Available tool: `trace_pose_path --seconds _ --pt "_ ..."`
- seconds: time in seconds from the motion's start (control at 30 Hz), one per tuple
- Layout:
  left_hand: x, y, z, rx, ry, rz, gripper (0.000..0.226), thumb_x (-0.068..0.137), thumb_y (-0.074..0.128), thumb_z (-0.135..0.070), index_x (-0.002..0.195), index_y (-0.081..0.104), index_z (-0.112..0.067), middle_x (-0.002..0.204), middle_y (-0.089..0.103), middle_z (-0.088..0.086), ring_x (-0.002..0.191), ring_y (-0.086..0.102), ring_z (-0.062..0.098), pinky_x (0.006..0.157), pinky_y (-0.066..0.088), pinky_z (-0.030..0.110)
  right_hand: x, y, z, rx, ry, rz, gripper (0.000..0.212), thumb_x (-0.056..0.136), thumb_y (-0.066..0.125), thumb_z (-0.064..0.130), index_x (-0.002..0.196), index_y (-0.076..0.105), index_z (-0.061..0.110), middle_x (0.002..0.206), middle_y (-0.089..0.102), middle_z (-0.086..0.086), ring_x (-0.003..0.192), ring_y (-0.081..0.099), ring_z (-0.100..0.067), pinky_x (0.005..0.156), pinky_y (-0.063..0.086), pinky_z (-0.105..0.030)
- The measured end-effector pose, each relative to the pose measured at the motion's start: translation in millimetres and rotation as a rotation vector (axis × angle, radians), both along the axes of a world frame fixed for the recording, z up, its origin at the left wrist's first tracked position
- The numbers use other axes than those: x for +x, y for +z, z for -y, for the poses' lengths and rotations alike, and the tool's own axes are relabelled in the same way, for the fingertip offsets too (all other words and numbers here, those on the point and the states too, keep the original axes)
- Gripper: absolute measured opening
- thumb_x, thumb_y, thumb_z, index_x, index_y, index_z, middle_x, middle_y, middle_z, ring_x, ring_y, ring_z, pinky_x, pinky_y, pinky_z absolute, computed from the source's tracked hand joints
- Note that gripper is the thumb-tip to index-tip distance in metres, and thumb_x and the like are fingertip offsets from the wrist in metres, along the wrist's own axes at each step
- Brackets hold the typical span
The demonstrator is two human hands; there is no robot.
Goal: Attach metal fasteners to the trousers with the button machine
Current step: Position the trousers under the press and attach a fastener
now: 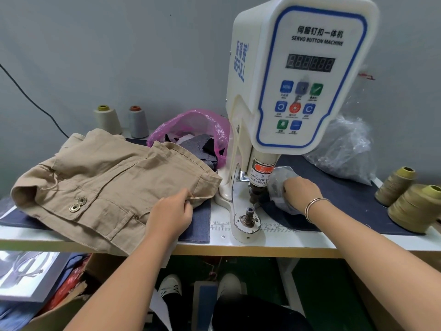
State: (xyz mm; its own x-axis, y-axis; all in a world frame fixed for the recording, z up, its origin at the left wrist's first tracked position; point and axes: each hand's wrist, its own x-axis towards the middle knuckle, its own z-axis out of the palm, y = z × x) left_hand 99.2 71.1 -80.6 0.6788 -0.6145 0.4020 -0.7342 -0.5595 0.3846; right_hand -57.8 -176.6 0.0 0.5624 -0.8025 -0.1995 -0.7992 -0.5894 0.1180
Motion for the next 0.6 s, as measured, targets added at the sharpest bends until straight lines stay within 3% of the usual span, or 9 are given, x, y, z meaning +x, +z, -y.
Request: trace_pose_path --seconds 0.17,0.23,0.3,0.47,0.6 --pt "0 -1 0 -0.004 -0.005 0.004 0.003 0.088 0.048 -0.018 0.088 0.046 -0.016 0.068 0.059 0.011 0.067 0.053 0.034 0.056 0.031 0.034 -2 -4 2 0.032 -0.035 -0.017 0.034 0.097 0.046 0.016 0.128 0.052 0.005 0.131 0.053 -0.016 0.120 0.051 -0.035 0.102 0.042 -0.041" --pt "1 -1 0 -0.004 -0.003 0.008 0.003 0.088 0.048 -0.018 0.089 0.048 -0.016 0.067 0.058 0.010 0.067 0.054 0.034 0.056 0.031 0.033 -5 -8 4 -0.030 0.032 0.050 0.025 0.096 0.045 0.016 0.116 0.058 0.007 0.118 0.060 -0.013 0.108 0.057 -0.033 0.087 0.047 -0.034" --pt "1 -2 0 -0.001 -0.001 0.013 0.004 0.088 0.048 -0.018 0.090 0.050 -0.015 0.067 0.058 0.009 0.067 0.054 0.034 0.055 0.031 0.033 -11 -10 5 -0.084 0.072 0.118 0.022 0.095 0.044 0.017 0.105 0.060 0.007 0.105 0.061 -0.011 0.099 0.059 -0.032 0.074 0.042 -0.030" --pt "2 -3 1 -0.006 0.002 0.013 0.005 0.088 0.048 -0.018 0.091 0.051 -0.015 0.068 0.060 0.010 0.068 0.055 0.033 0.055 0.031 0.033 -21 -18 11 -0.191 0.136 0.268 0.022 0.092 0.044 0.015 0.084 0.061 0.004 0.088 0.062 -0.015 0.069 0.051 -0.030 0.061 0.038 -0.029" --pt "3 -4 1 -0.006 0.009 0.007 0.007 0.087 0.048 -0.019 0.092 0.052 -0.016 0.072 0.062 0.011 0.071 0.055 0.034 0.056 0.032 0.034 -25 -23 15 -0.078 0.118 0.385 0.025 0.091 0.048 0.018 0.090 0.067 0.002 0.091 0.065 -0.018 0.082 0.060 -0.036 0.068 0.050 -0.036"
